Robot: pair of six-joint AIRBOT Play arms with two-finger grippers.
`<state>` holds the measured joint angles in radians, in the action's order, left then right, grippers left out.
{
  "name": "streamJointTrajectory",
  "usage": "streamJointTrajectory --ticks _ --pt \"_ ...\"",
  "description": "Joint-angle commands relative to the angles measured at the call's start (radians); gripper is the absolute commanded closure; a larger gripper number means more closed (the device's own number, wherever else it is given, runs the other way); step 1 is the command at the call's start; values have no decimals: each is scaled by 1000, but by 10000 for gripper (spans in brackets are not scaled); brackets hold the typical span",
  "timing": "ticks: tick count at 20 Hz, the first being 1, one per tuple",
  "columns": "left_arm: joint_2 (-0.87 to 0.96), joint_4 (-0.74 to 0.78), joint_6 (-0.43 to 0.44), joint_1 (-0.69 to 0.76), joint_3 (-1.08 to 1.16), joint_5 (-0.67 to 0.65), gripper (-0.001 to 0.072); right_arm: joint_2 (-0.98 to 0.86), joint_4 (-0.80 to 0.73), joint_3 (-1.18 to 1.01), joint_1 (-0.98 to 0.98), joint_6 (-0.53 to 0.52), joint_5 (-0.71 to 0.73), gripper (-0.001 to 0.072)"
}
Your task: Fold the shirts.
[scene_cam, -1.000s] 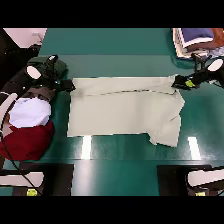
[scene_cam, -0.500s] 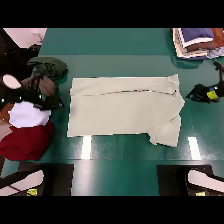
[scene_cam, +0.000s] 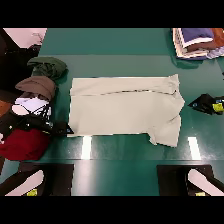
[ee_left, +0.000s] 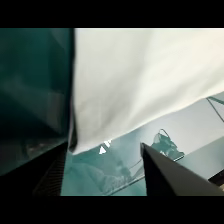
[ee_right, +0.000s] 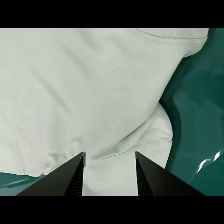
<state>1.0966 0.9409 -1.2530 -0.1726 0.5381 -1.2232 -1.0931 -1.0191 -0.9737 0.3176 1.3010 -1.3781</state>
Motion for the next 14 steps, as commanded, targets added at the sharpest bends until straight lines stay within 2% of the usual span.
streamJointTrajectory --ticks 1,3,4,5,7,8,9,14 --pt "-4 -36 29 0 -36 54 187 35 -2 9 4 -2 -5 345" --pt "-4 -50 30 0 -36 79 524 39 -22 10 11 -2 -40 345" --pt "-4 -61 30 0 -35 92 661 39 -42 10 11 -1 -65 345" --pt "-4 -63 30 0 -27 103 686 39 -80 10 11 0 -85 345" --pt "-5 -63 30 0 7 100 686 39 -164 15 11 3 -111 332" --pt "-5 -63 30 0 29 88 686 39 -192 34 11 4 -119 230" --pt "-5 -63 30 0 47 77 686 39 -206 68 11 4 -115 198" --pt "-5 -65 31 0 83 71 686 39 -202 329 11 4 43 204"
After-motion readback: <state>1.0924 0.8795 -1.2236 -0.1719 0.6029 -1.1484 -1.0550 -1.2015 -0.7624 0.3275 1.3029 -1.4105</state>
